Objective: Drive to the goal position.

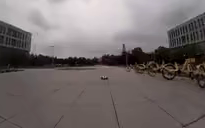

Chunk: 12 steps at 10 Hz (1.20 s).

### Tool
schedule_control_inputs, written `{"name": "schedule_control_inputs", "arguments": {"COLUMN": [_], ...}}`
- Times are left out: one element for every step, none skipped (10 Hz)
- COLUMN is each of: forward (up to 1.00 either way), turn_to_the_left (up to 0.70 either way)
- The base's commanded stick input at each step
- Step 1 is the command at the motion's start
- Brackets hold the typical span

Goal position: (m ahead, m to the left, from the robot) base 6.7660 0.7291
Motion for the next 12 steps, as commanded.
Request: {"name": "schedule_control_inputs", "arguments": {"forward": [1.00,1.00,1.00,1.00,1.00,1.00,1.00,1.00,1.00,1.00,1.00,1.00], "turn_to_the_left": [0.00,0.00,0.00,0.00,0.00,0.00,0.00,0.00,0.00,0.00,0.00,0.00]}}
